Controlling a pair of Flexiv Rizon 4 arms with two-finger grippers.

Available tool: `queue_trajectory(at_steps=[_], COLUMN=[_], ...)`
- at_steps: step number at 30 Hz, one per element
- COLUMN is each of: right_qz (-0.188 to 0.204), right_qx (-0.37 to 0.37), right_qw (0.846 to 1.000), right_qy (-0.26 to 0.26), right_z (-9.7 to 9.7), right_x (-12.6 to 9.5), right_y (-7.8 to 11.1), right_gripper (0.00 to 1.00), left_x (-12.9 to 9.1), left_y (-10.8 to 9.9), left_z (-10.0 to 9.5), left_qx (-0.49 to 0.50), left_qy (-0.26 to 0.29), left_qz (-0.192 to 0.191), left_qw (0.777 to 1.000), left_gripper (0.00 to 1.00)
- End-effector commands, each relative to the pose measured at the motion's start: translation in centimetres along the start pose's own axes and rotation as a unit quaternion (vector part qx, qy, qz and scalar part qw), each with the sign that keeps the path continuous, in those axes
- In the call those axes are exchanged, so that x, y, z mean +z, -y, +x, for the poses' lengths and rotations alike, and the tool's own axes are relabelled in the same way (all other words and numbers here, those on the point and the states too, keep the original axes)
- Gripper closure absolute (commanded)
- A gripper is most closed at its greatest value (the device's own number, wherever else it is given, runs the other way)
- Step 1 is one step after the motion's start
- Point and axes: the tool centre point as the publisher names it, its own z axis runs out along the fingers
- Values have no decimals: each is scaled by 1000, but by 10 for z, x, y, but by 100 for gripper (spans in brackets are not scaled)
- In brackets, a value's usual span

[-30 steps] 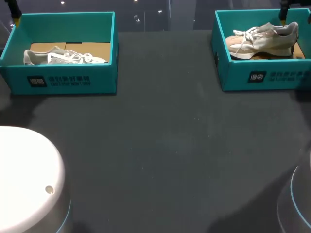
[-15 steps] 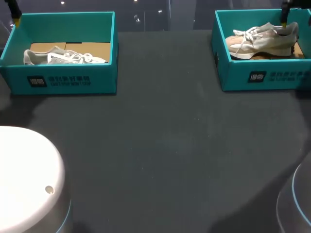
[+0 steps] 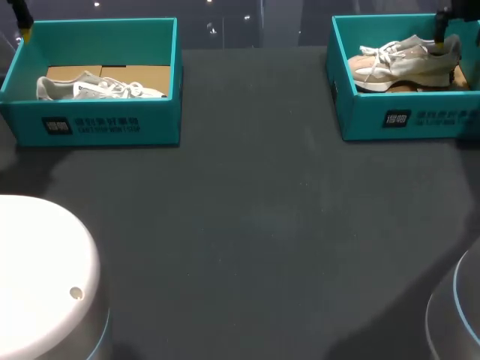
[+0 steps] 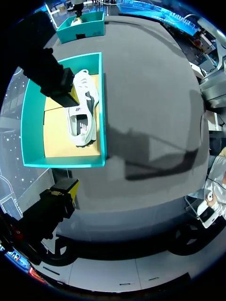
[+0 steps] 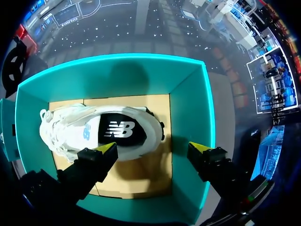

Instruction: Take the shoe out of the shoebox, open the shoe tongue, remove and reinsert the insole, then place the shoe into the shoebox

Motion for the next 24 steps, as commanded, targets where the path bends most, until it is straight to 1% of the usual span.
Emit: queue_trajectory(at_steps=[1,7,16,19,24], right_qz=[6,12,29,36,46], right_qx=[-1,-6,-11,-11,-8], right_qw=[1000,1000,1000,999,999], right_qy=[-1,-3,-3,-6,-11], right_z=[0,2,3,3,2], right_x=[7,16,30,34,40], right_y=[-6,-8,-12,-11,-10], right_gripper=[3,9,8,11,13], left_x=[-1,-1,-1,-1,-1], left_y=[1,1,1,1,1], left_z=[0,0,0,0,0], left_qx=[0,0,0,0,0], left_qy=[-1,-1,-1,-1,-1], left_qz=[-1,-1,-1,-1,-1], left_qw=[1000,1000,1000,1000,1000], left_gripper=[0,0,0,0,0])
